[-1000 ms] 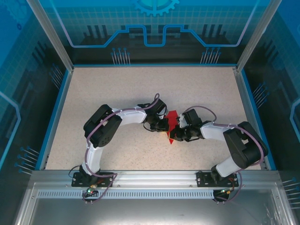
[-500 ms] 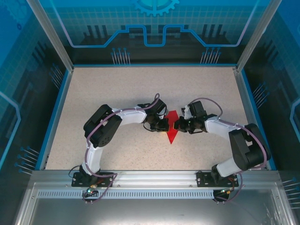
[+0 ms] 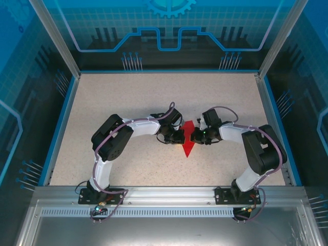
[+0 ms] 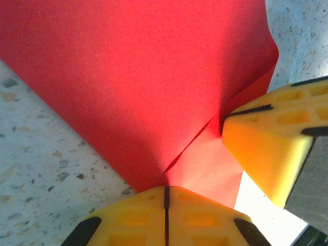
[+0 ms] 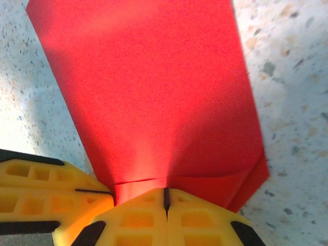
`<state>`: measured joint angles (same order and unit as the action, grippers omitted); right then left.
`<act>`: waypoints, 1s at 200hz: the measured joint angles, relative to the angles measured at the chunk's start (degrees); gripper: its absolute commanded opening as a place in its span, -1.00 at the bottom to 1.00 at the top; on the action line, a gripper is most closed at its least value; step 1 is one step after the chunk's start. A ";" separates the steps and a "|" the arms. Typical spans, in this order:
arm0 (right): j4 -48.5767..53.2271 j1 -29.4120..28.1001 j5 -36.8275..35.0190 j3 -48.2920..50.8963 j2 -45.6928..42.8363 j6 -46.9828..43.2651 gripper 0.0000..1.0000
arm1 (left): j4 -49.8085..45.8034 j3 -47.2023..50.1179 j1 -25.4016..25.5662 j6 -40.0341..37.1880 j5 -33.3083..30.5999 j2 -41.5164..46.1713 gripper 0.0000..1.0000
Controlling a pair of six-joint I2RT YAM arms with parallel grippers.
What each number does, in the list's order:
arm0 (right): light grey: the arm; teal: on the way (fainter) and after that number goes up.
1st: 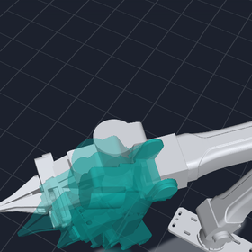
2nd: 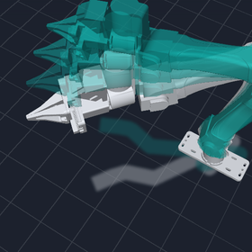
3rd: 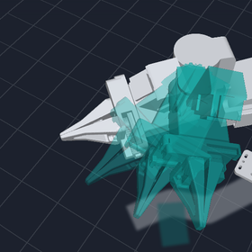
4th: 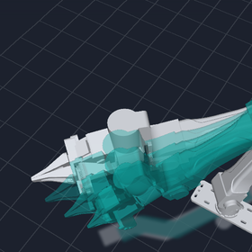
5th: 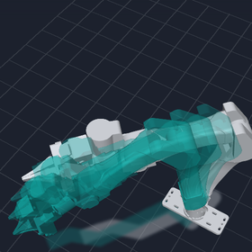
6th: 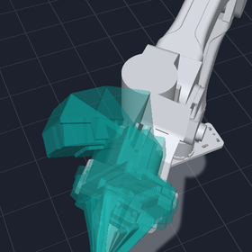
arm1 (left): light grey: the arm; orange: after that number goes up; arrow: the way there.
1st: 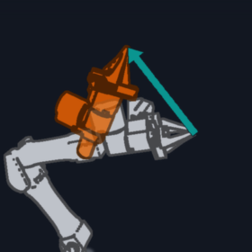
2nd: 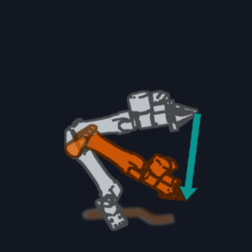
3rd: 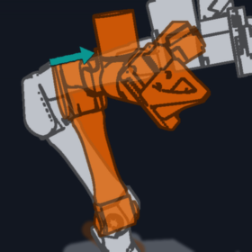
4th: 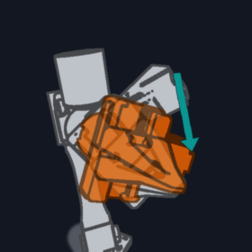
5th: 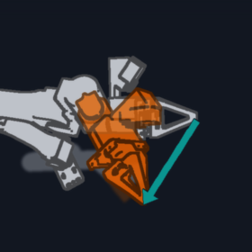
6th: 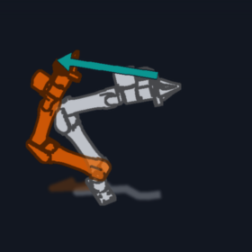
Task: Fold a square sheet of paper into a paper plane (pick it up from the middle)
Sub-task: Third fold the triangle at the center of the table.
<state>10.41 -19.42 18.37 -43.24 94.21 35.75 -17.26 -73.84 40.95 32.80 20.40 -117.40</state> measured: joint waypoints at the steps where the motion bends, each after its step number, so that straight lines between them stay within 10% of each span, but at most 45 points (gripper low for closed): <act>1: 0.13 0.00 -0.09 -0.07 0.00 -0.02 -0.96 | -0.02 0.00 0.00 0.00 0.00 0.00 -0.84; 117: 1.57 0.02 -2.73 -0.92 0.22 -0.46 -0.99 | -1.86 -2.29 0.07 -1.38 0.00 -0.85 -0.65; 200: 0.07 0.37 -1.86 -0.04 0.22 -0.46 -0.99 | -2.97 -1.68 0.74 0.66 -2.80 2.93 -0.14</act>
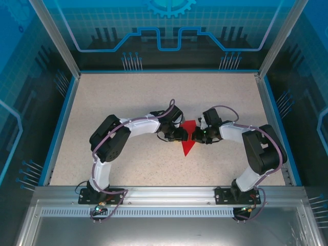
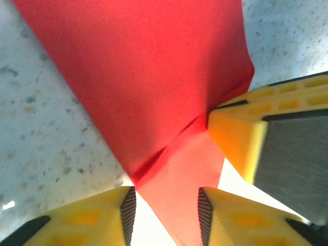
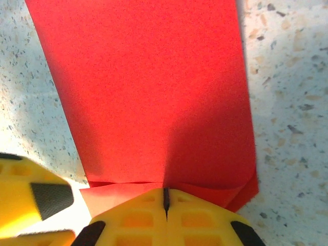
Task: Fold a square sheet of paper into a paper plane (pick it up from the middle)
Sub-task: Third fold the triangle at the center of the table.
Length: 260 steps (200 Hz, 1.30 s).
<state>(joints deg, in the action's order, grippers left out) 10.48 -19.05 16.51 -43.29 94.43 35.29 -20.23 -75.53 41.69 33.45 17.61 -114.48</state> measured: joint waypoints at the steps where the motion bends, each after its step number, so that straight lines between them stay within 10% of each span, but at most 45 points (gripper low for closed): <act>1: 0.00 0.00 0.00 0.02 0.00 0.00 -0.99 | -0.02 0.07 0.02 0.11 -0.07 0.13 -0.14; 102: -1.55 0.37 1.11 0.61 0.15 0.02 -1.00 | 0.81 6.10 11.39 11.74 -7.72 6.14 -0.15; 260: -3.34 0.46 1.95 1.31 0.20 0.00 -1.00 | 1.64 5.92 11.74 12.98 -11.93 2.80 -0.53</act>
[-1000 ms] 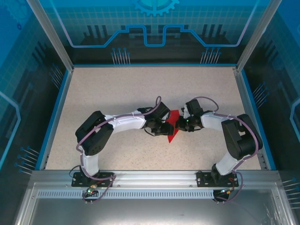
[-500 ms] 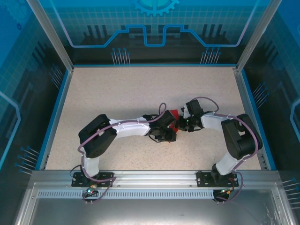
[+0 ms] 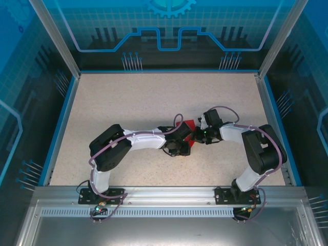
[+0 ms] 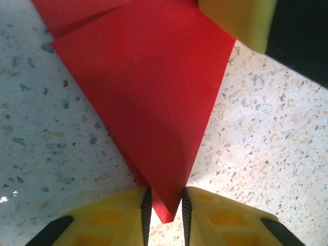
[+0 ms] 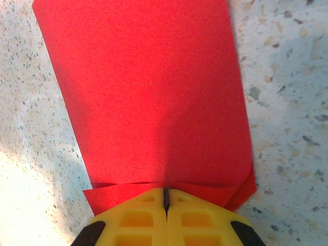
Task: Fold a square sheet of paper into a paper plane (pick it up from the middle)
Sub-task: Third fold the triangle at the center of the table.
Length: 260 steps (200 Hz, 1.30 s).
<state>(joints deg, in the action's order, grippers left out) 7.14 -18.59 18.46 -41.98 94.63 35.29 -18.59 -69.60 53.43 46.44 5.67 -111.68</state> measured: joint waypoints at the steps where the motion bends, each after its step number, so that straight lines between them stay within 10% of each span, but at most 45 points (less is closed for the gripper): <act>1: 0.00 0.00 0.00 0.00 0.00 0.00 -1.00 | 0.00 0.00 0.00 0.00 -0.02 -0.02 -0.53; 260: -1.18 0.28 0.83 0.66 -0.07 -0.90 -1.00 | -2.91 -1.86 -0.98 -3.43 -0.96 -1.11 -0.72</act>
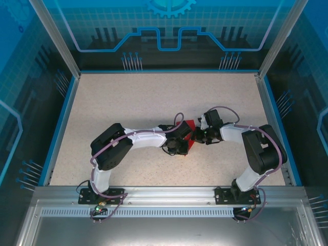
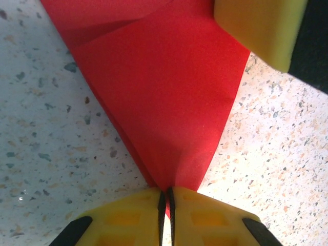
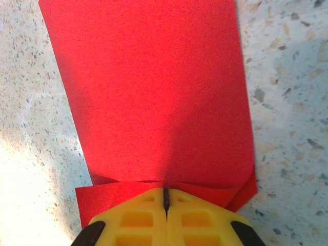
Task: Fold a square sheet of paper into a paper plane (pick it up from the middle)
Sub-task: Third fold the triangle at the center of the table.
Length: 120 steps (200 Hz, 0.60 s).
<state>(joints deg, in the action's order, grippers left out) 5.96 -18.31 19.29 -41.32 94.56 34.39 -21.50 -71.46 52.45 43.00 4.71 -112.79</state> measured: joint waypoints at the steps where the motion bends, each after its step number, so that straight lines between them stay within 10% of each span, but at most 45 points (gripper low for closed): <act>1: 0.02 0.00 0.00 0.00 0.00 0.02 -1.00 | -0.13 -0.04 0.00 -0.07 0.00 0.00 -0.72; 120: -0.07 0.00 -0.13 0.11 -0.04 -0.42 -1.00 | -8.20 -5.86 1.42 -5.99 -4.92 -2.51 -0.77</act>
<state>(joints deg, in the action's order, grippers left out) 5.89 -18.31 19.16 -41.21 94.52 33.98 -29.69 -77.32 53.87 37.01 -0.21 -115.31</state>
